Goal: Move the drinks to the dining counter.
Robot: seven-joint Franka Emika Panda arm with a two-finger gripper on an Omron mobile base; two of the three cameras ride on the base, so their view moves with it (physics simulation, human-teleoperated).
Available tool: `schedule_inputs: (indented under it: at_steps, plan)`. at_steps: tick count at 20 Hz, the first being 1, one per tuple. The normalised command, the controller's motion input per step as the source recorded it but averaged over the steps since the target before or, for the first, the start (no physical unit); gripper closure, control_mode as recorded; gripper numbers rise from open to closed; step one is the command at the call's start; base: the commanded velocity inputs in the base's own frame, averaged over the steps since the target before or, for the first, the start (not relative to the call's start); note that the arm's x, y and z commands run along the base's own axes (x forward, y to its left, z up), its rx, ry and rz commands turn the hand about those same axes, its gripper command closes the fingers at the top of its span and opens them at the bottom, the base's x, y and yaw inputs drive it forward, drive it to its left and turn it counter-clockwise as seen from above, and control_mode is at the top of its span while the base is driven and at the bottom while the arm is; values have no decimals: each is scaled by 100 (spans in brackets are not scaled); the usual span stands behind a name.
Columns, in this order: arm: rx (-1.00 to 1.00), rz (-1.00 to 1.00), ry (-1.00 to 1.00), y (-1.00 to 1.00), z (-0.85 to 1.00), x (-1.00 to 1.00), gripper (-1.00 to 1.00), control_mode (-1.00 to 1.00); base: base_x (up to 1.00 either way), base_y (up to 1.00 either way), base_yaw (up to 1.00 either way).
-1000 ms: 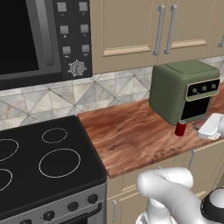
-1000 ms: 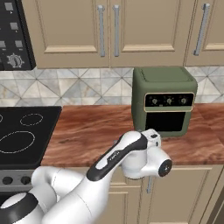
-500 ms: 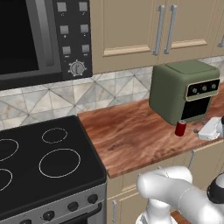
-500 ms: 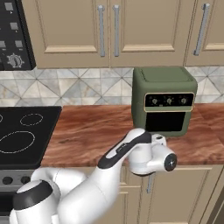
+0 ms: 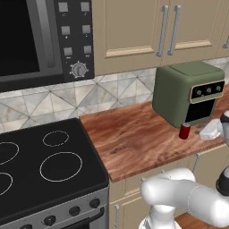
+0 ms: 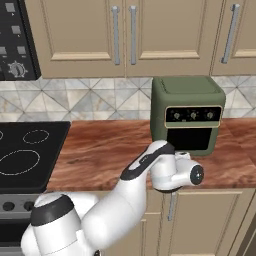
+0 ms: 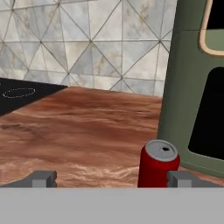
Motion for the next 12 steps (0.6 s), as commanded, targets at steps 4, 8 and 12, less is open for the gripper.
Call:
schedule_inputs:
  at_steps: [4, 8, 12]
  plan:
    - [0, 0, 7, 0, -18, 31, -100, -100, 0, 0, 0]
    - [0, 0, 5, 0, -24, 28, -100, -100, 0, 0, 0]
    - [0, 0, 3, -1, -26, 31, -100, -100, 0, 0, 0]
